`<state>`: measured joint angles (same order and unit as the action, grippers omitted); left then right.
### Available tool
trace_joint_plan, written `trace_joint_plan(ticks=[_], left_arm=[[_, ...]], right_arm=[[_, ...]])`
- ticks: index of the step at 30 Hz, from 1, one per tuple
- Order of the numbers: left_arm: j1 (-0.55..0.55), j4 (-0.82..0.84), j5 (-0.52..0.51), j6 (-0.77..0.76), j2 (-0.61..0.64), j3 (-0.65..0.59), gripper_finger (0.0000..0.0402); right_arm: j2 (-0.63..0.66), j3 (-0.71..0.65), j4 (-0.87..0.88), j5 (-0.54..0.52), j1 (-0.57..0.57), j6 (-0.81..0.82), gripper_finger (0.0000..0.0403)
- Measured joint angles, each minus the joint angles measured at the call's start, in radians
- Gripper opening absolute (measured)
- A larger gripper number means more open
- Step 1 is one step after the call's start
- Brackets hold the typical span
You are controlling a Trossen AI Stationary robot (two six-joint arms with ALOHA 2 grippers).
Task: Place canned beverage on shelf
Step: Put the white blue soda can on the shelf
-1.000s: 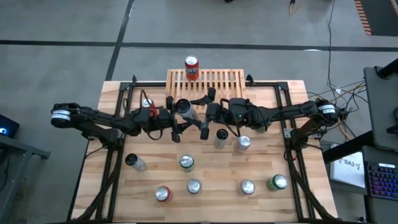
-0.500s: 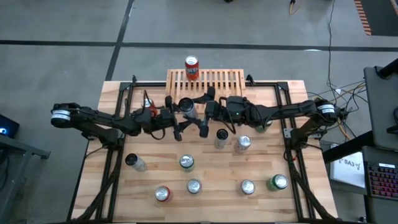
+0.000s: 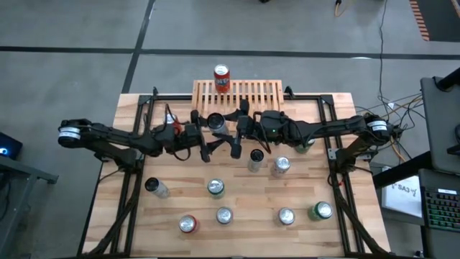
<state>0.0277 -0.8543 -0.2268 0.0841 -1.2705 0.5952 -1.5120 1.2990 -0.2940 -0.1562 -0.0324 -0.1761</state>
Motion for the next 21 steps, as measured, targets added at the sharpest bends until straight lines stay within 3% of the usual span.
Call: trace_joint_plan(ticks=[3,6,12,17,21], left_arm=[[0.0,0.02,-0.001,0.004,0.023,0.001,0.0356],[0.001,0.063,-0.002,0.016,0.07,0.001,0.036],[0.0,0.199,-0.002,0.08,0.198,0.001,0.0341],[0.0,0.326,-0.002,0.128,0.313,0.0,0.0319],[0.0,0.408,-0.002,0.168,0.392,0.0,0.0303]], right_arm=[[0.021,0.0,0.009,0.0,-0.022,0.006,0.0233],[0.058,0.0,0.027,0.004,-0.055,0.024,0.0233],[0.104,0.0,0.099,0.002,-0.143,0.03,0.0233],[0.111,-0.027,0.092,0.122,-0.228,0.103,0.0233],[0.112,-0.101,0.016,0.134,-0.258,0.131,0.0233]])
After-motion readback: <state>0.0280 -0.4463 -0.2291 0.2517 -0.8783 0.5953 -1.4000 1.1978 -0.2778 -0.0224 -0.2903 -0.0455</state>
